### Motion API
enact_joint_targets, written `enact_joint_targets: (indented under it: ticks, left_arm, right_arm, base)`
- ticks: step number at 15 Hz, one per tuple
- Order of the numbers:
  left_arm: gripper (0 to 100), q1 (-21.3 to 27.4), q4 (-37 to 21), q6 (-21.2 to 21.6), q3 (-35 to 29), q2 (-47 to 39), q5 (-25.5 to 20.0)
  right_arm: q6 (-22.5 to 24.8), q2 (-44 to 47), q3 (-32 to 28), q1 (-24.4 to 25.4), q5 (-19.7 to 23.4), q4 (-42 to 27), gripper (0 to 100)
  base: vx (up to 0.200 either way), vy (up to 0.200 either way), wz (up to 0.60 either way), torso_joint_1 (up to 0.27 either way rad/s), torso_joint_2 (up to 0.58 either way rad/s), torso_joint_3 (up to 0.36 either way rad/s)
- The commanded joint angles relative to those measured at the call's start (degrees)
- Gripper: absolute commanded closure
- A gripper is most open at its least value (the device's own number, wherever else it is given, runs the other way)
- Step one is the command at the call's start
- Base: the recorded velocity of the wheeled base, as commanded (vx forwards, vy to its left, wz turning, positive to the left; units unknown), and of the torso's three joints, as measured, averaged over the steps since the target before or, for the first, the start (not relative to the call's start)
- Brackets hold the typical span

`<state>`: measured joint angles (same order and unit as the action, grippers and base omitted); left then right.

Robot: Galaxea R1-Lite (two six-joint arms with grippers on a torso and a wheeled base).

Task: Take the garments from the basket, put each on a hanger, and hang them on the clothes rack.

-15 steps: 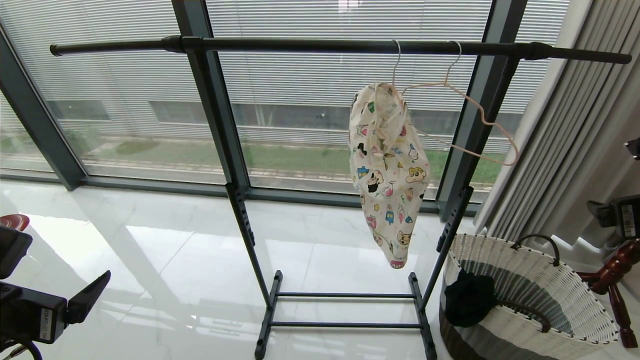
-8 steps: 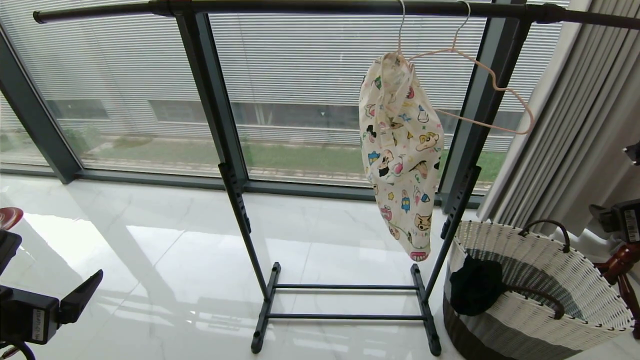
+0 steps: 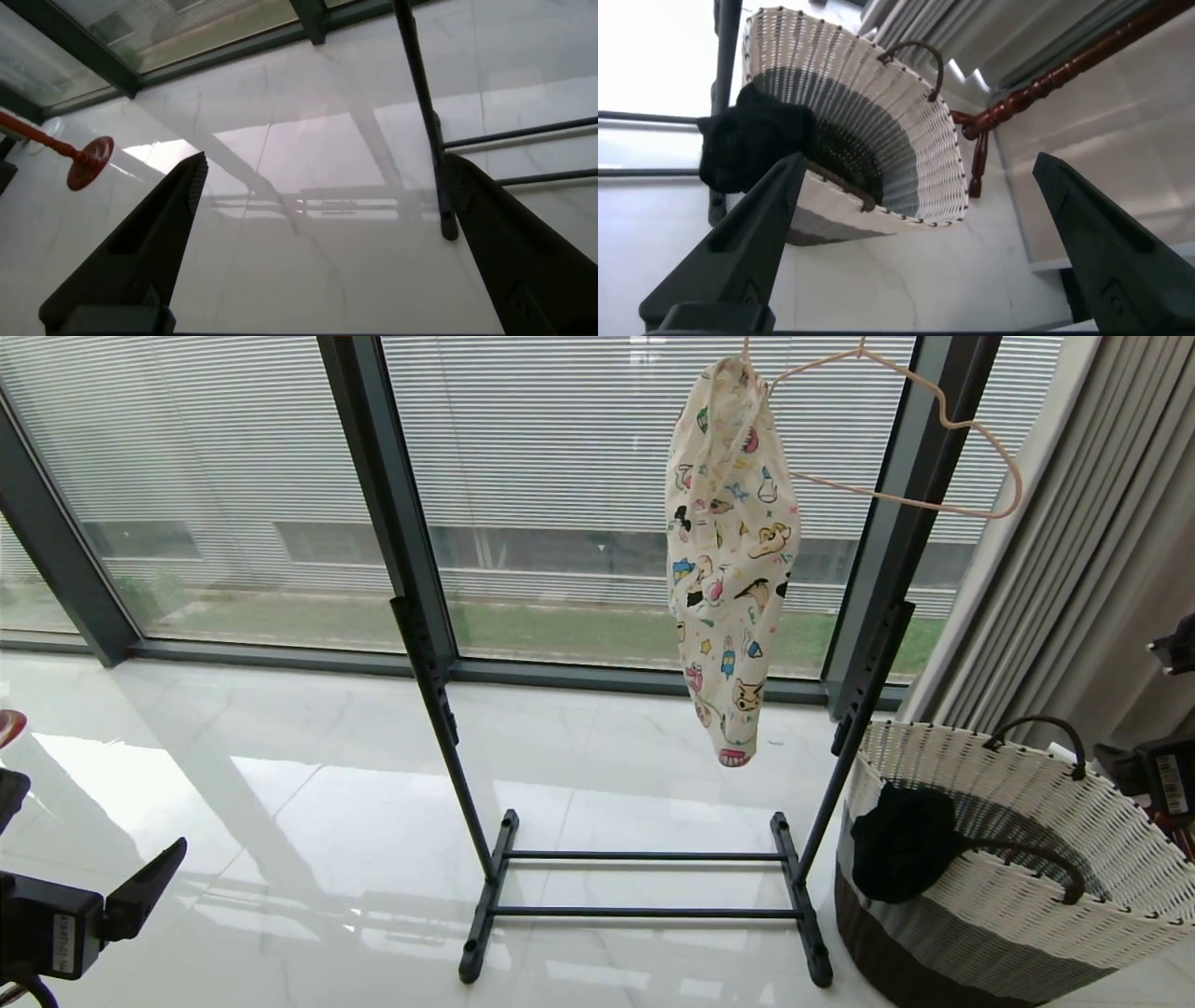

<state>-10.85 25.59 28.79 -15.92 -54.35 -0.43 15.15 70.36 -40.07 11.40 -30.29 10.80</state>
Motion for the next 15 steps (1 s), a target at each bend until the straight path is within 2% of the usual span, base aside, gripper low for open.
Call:
enact_joint_targets:
  ticks: [1,3,4,7,11,12,14,15]
  left_arm:
    - [0,0.2,-0.1,0.0,0.0,0.0,-0.1]
    - [0,0.2,-0.1,0.0,0.1,0.2,-0.1]
    - [0,0.2,-0.1,0.0,0.1,0.2,-0.1]
    - [0,0.2,-0.1,-0.2,-0.1,0.2,-0.1]
    - [0,0.2,-0.1,-0.4,-0.1,0.2,-0.3]
    - [0,0.2,-0.1,-0.4,0.0,0.2,-0.3]
    - [0,0.2,-0.1,-0.4,-0.2,0.2,-0.3]
    - [0,0.2,0.0,-0.4,-0.3,0.2,-0.3]
  right_arm:
    - [0.0,0.0,0.4,0.0,0.1,0.7,0]
    - [0.0,-0.1,1.8,0.0,0.9,2.8,0]
    - [0.0,-0.2,2.5,0.0,2.9,3.6,0]
    - [1.9,-0.5,3.5,0.0,12.8,4.5,0]
    - [13.7,-0.5,9.3,0.3,25.0,4.2,0]
    - [17.5,-0.1,10.8,0.9,28.9,3.5,0]
    - [23.6,1.8,12.9,2.8,31.3,0.9,0]
    - [24.7,3.2,13.4,3.5,31.3,-0.9,0]
  base:
    - [0.2,-0.2,0.0,-0.066,0.17,0.129]
    - [0.2,-0.2,0.0,-0.012,0.09,0.046]
    - [0.2,-0.2,0.0,0.002,0.04,0.022]
    - [0.2,-0.2,0.0,0.002,0.01,0.01]
    - [0.2,0.0,0.0,0.004,0.0,0.001]
    - [0.0,0.0,0.0,0.0,0.0,0.0]
    - [0.0,0.0,0.0,0.0,0.0,0.0]
    - [0.0,0.0,0.0,0.0,0.0,0.0]
